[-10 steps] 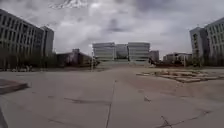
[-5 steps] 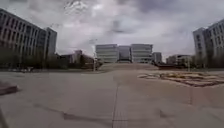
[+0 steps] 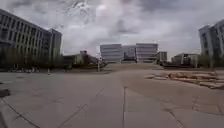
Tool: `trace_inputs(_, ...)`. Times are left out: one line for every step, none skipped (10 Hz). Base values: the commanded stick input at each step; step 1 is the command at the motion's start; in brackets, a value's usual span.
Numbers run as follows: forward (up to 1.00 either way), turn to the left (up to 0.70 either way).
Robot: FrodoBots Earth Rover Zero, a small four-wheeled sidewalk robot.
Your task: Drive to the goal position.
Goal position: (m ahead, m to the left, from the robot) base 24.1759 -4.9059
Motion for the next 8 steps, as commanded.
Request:
trace_inputs(1.00,0.00)
trace_inputs(1.00,0.00)
trace_inputs(1.00,0.00)
trace_inputs(1.00,0.00)
trace_inputs(1.00,0.00)
trace_inputs(1.00,0.00)
trace_inputs(1.00,0.00)
trace_inputs(1.00,0.00)
